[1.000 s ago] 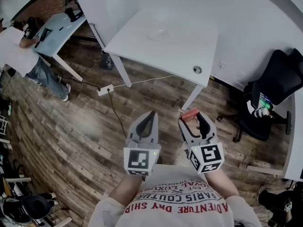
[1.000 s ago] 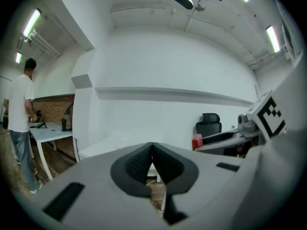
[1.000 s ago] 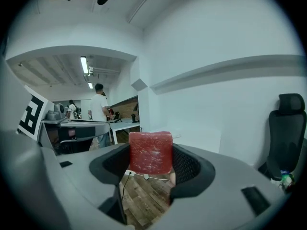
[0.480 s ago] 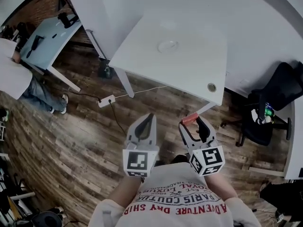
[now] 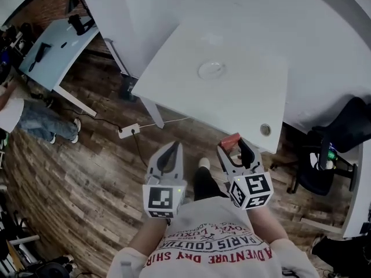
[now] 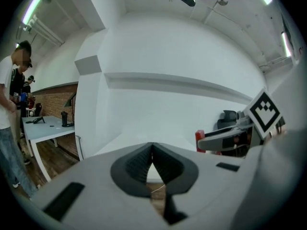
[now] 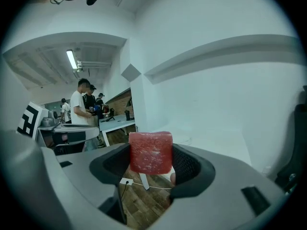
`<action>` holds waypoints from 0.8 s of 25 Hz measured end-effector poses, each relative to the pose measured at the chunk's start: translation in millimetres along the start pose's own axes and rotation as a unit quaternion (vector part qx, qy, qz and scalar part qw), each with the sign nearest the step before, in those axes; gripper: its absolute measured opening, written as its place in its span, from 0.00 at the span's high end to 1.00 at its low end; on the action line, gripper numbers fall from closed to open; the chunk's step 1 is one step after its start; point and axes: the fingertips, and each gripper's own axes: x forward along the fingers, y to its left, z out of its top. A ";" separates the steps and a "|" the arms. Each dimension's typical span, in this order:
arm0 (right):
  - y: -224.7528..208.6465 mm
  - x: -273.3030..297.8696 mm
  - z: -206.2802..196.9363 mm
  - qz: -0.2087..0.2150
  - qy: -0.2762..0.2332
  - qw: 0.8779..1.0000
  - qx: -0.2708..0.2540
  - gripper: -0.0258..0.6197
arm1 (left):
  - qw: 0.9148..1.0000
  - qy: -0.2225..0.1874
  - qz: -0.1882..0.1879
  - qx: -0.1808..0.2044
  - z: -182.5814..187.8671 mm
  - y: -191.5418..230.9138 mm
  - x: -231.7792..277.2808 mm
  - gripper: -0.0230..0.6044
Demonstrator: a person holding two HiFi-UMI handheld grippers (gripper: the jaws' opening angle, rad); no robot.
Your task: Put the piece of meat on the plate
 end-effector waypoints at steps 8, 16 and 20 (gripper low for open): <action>-72.0 88.9 52.5 0.023 -0.004 1.000 0.006 0.53 | 1.000 0.004 0.006 0.001 43.0 22.3 125.8 0.95; -158.0 173.6 88.8 0.027 -0.001 1.000 0.013 0.53 | 1.000 0.028 -0.003 0.014 62.0 28.8 252.3 0.95; -181.6 203.8 88.9 0.023 0.014 1.000 0.016 0.53 | 0.999 0.043 -0.007 0.013 59.4 37.0 291.2 0.95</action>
